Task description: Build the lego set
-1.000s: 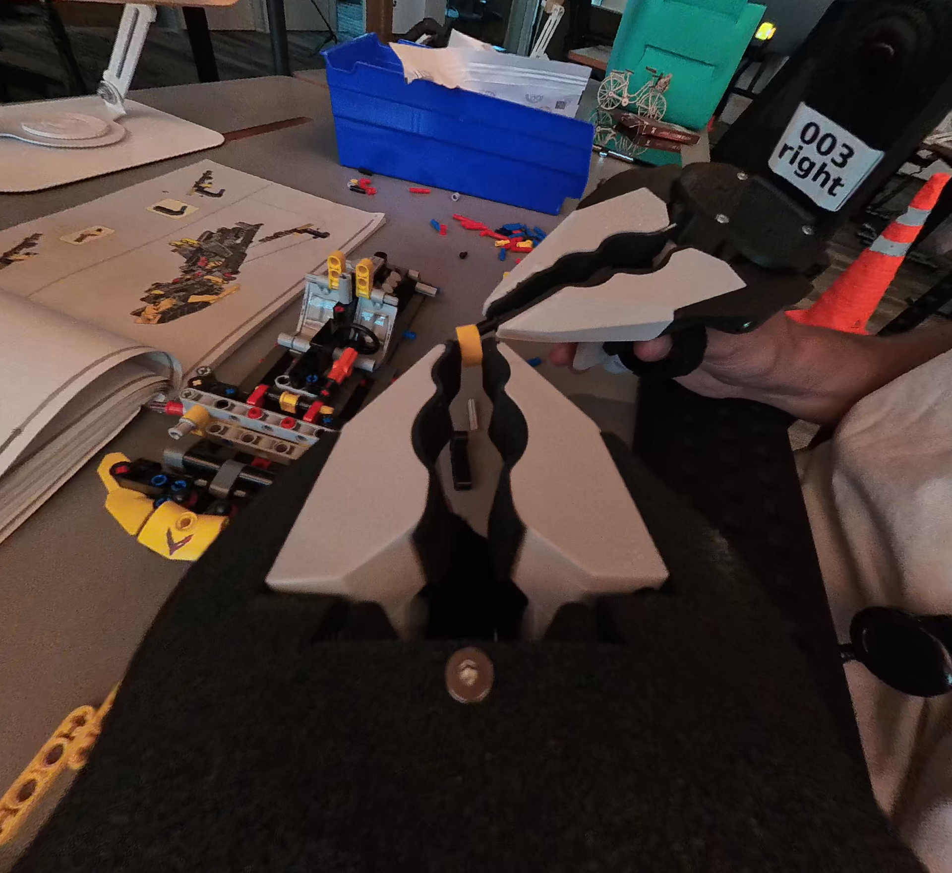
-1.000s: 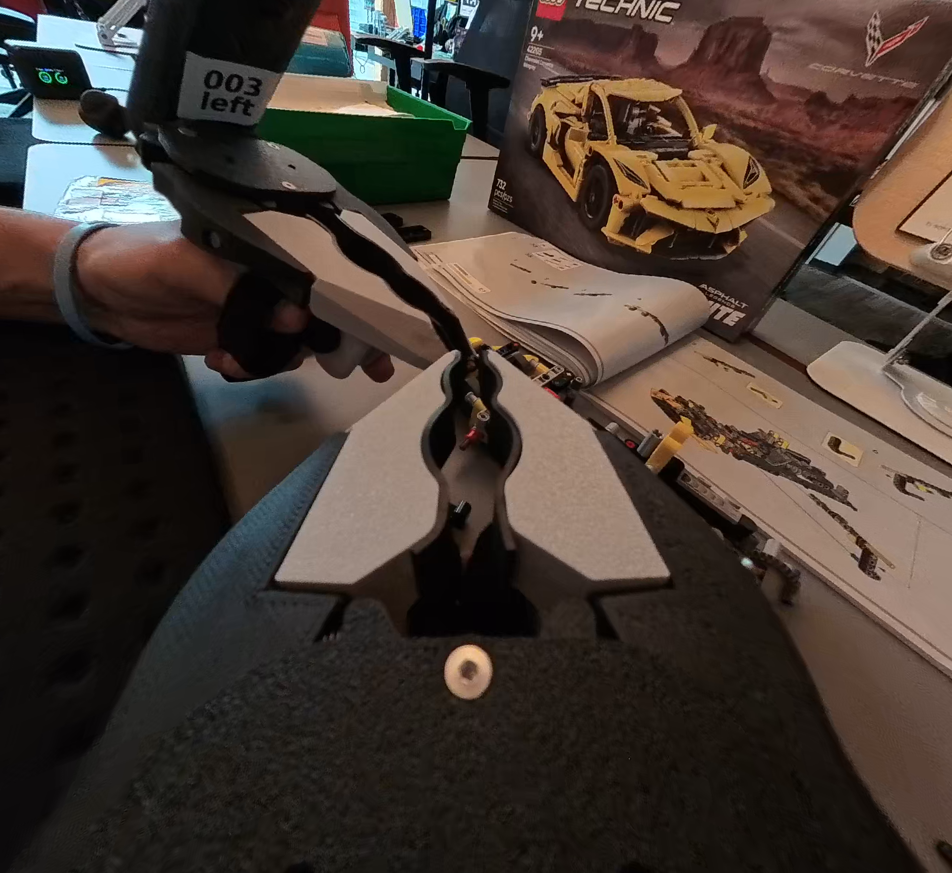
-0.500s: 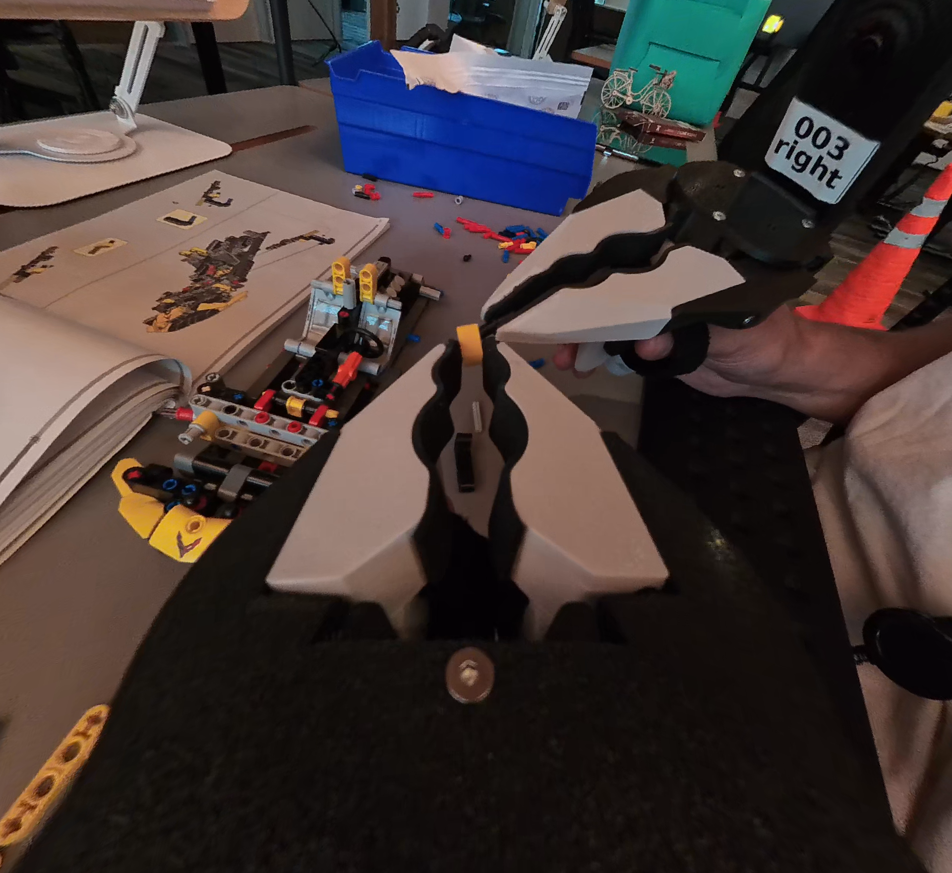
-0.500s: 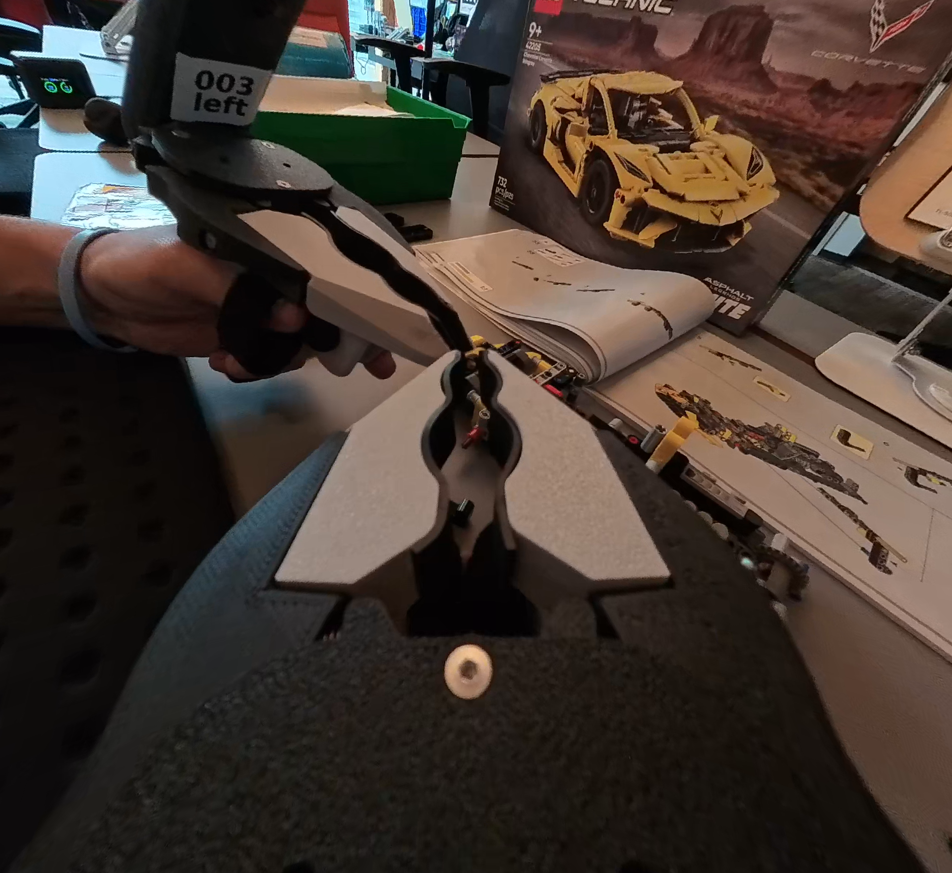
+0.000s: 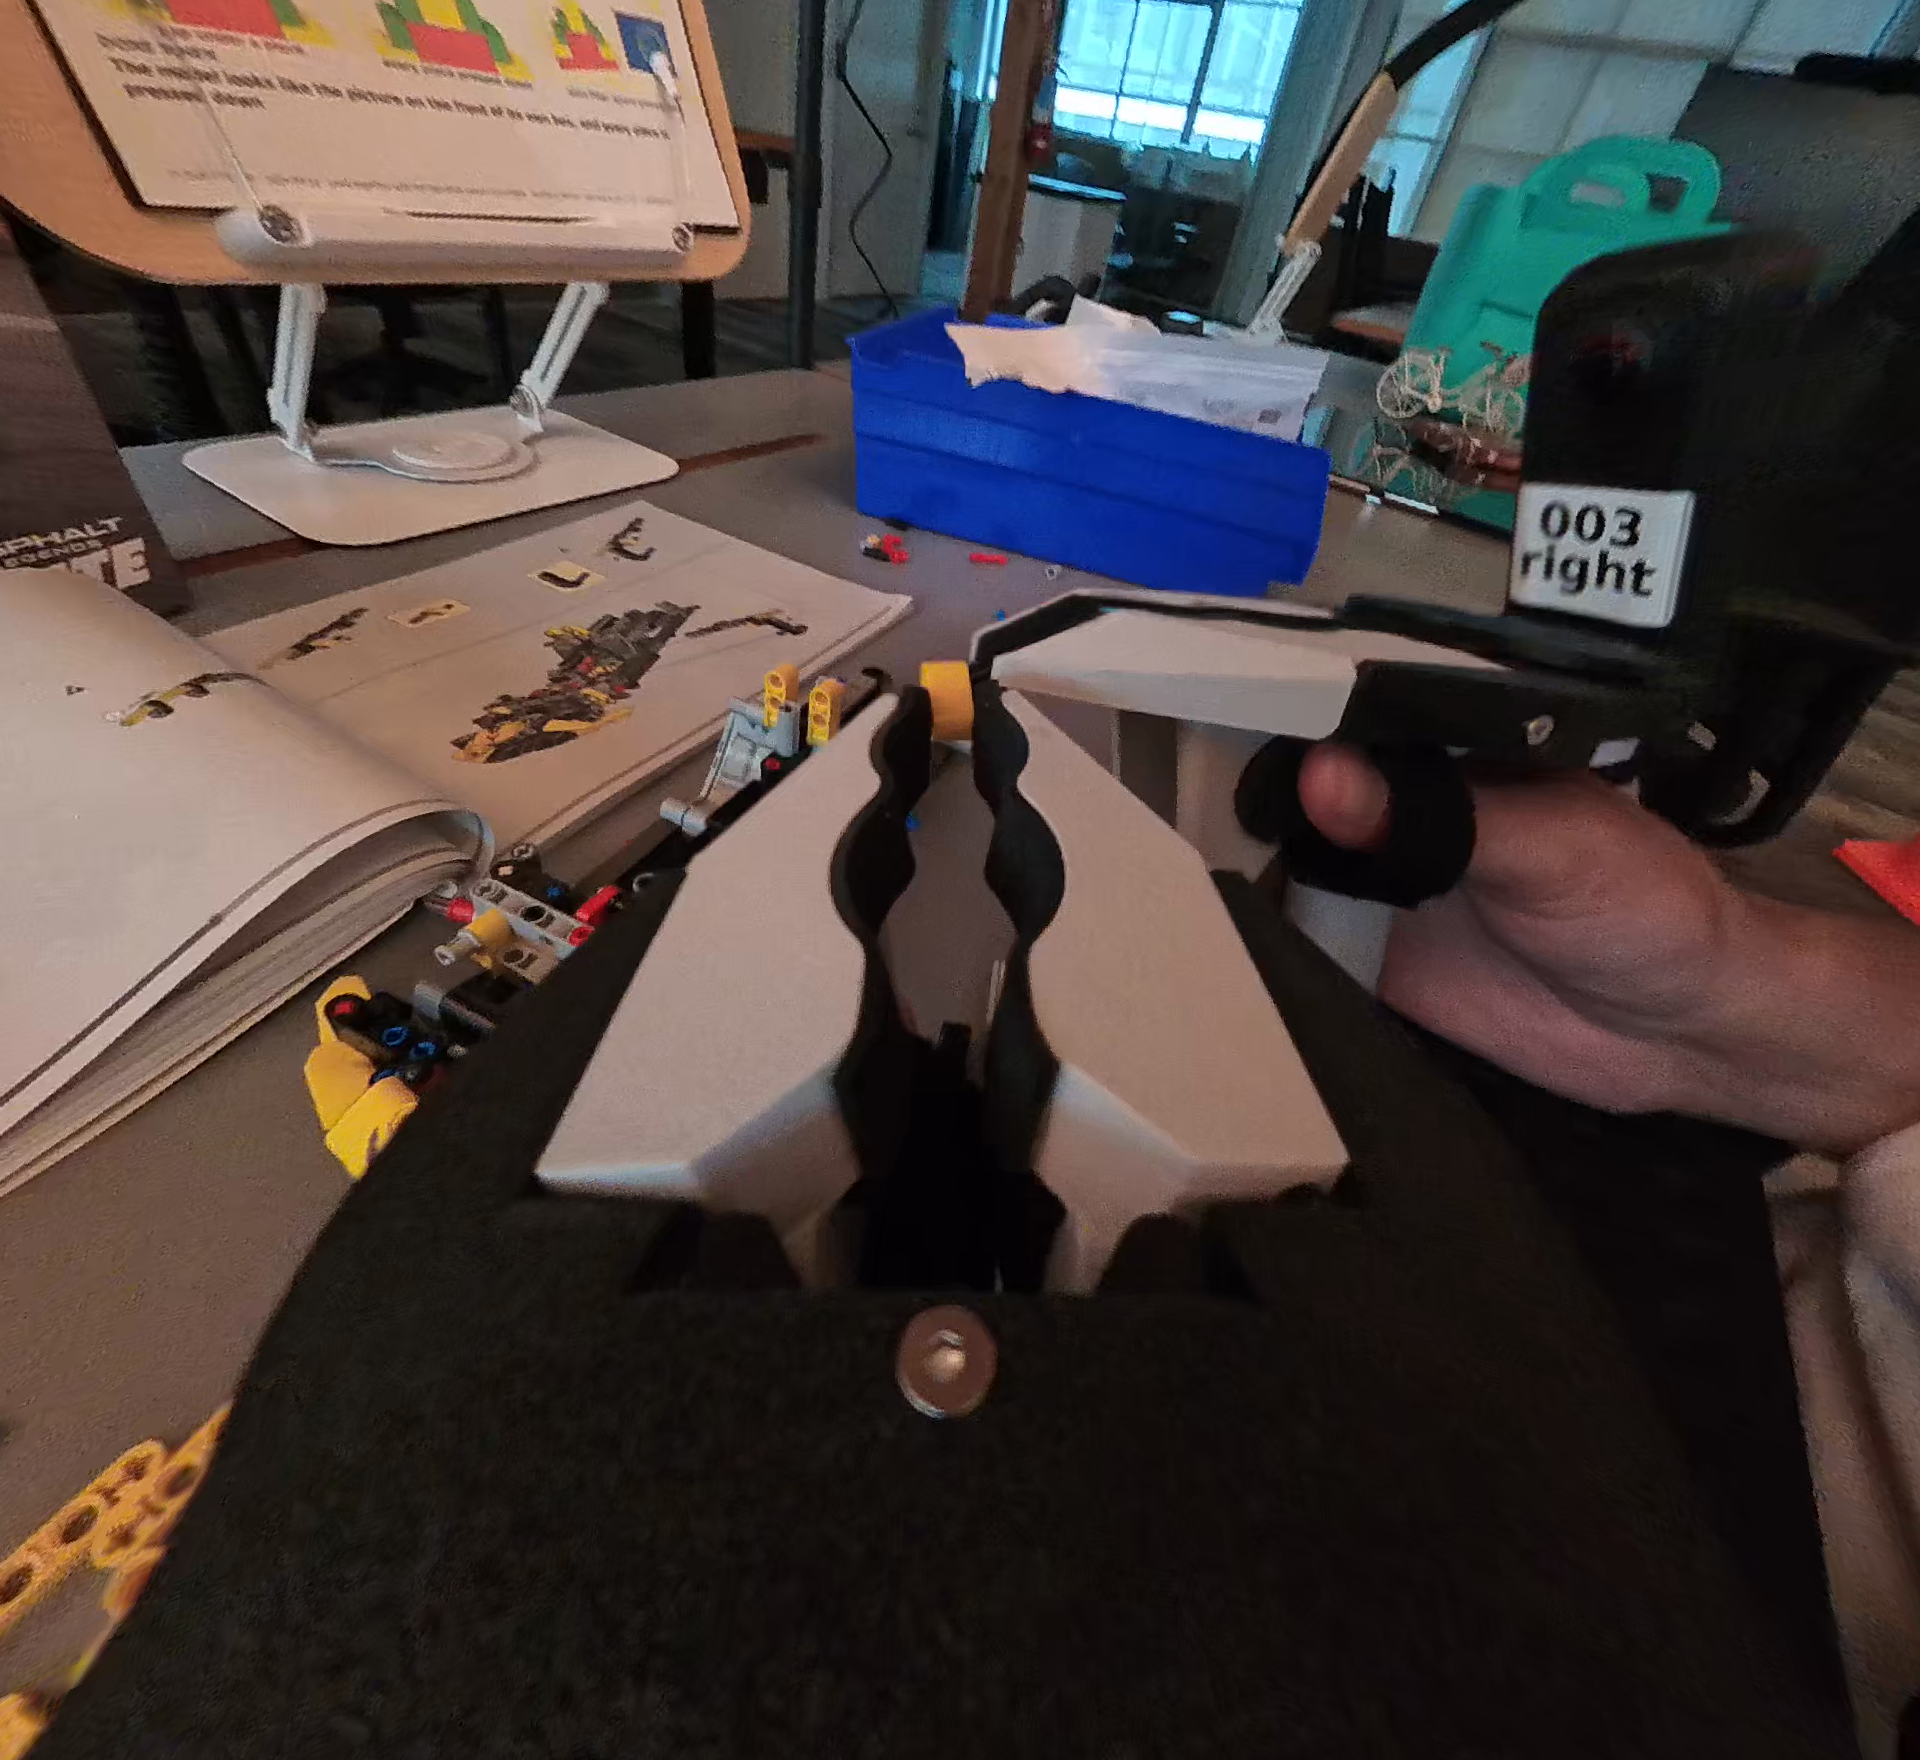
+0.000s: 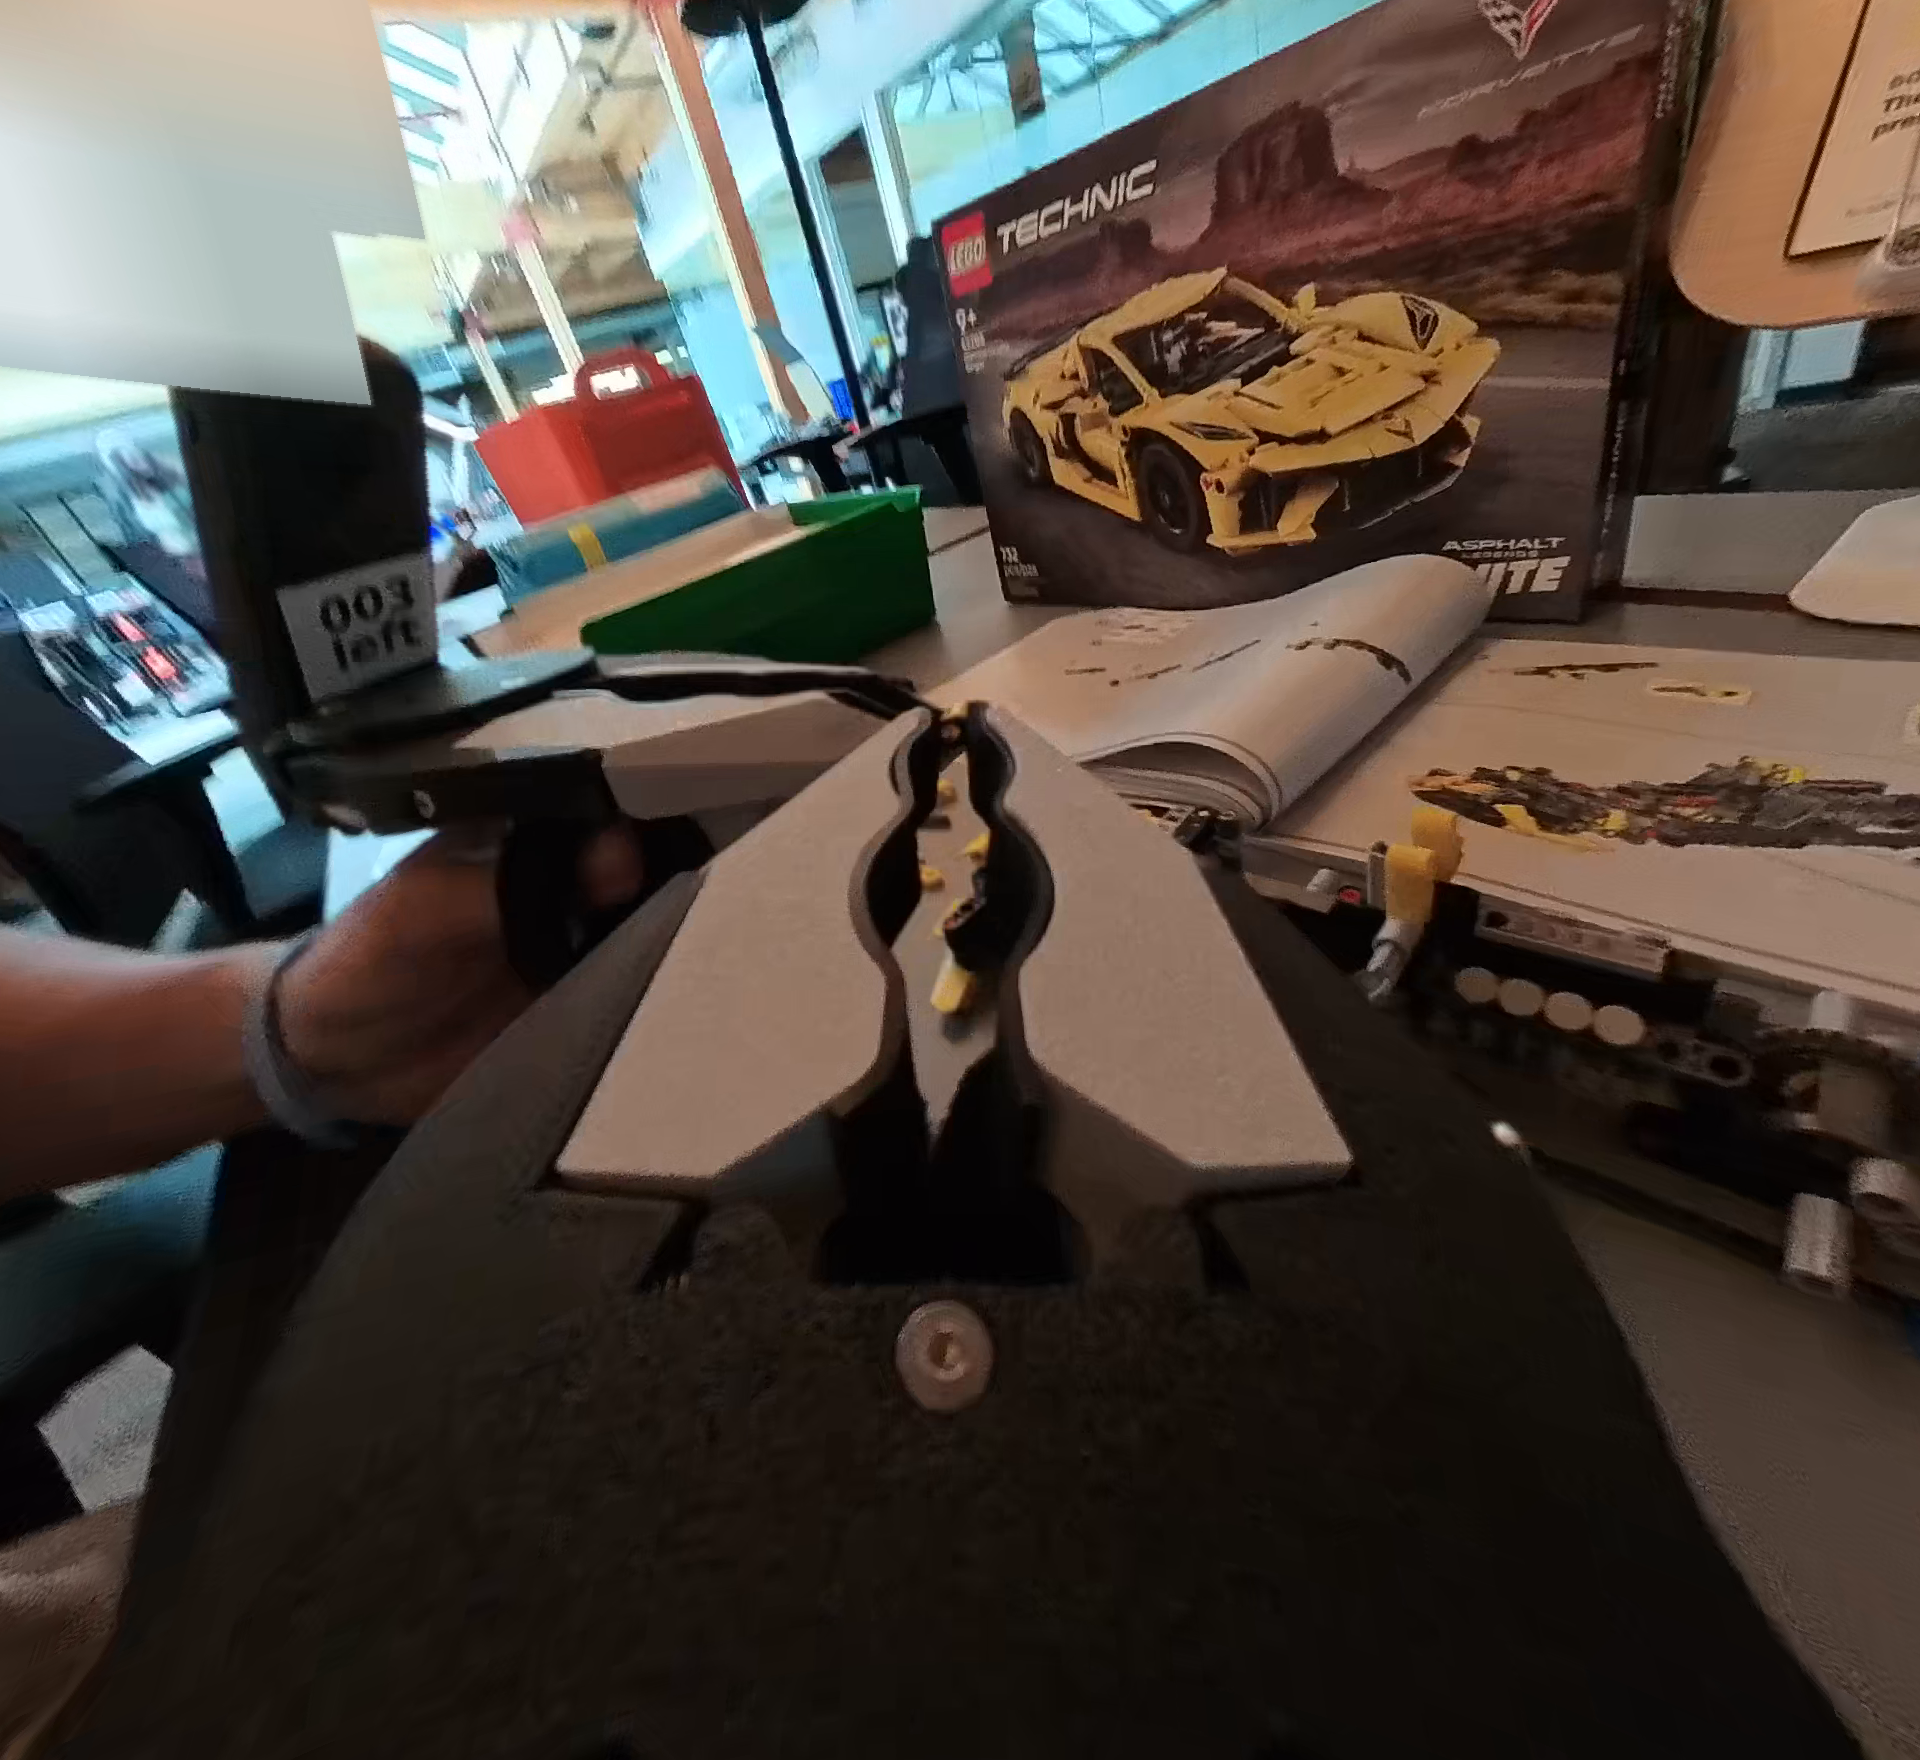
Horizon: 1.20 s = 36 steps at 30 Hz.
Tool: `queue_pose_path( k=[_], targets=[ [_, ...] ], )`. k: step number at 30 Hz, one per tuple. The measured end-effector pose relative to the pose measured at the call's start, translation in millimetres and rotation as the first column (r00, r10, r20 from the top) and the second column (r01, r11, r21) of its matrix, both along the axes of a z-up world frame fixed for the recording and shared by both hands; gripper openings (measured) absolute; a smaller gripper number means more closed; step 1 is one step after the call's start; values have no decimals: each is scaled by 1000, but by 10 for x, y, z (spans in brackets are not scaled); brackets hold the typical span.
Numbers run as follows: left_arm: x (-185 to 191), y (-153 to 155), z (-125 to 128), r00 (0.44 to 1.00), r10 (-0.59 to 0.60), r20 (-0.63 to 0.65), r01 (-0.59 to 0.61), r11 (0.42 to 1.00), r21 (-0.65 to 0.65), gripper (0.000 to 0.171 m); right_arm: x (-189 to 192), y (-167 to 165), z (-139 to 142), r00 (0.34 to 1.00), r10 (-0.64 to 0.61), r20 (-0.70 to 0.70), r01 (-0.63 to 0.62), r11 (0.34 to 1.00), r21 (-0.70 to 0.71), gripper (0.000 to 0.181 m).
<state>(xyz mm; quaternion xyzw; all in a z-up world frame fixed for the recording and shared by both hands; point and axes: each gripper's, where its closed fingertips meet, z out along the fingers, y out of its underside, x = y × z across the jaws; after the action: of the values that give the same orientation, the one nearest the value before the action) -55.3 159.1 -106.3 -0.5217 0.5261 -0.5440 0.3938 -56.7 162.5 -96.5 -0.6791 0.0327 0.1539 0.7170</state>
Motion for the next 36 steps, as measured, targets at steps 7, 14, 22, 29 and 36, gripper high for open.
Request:
queue_pose_path(
  k=[7,14,22,29,36],
  targets=[
    [12,-18,216,992,49,120,-49,999,-6,6,30,-29,193,908,181,-377,-108,972,207,3],
    [41,-100,294,986,-24,166,56,981,-186,6,41,-96,291,996,1,-88,19,974,225,3],
    [87,-117,270,988,33,151,-38,999,32,6,85,-118,274,998,-34,-61,46,979,197,3],
    [78,-134,236,984,81,156,-142,888,436,6,81,-167,219,998,-51,27,46,987,152,3],
    [31,-126,163,993,13,119,-84,785,613,7,35,-172,147,993,-14,116,2,995,99,3]
  ],
)
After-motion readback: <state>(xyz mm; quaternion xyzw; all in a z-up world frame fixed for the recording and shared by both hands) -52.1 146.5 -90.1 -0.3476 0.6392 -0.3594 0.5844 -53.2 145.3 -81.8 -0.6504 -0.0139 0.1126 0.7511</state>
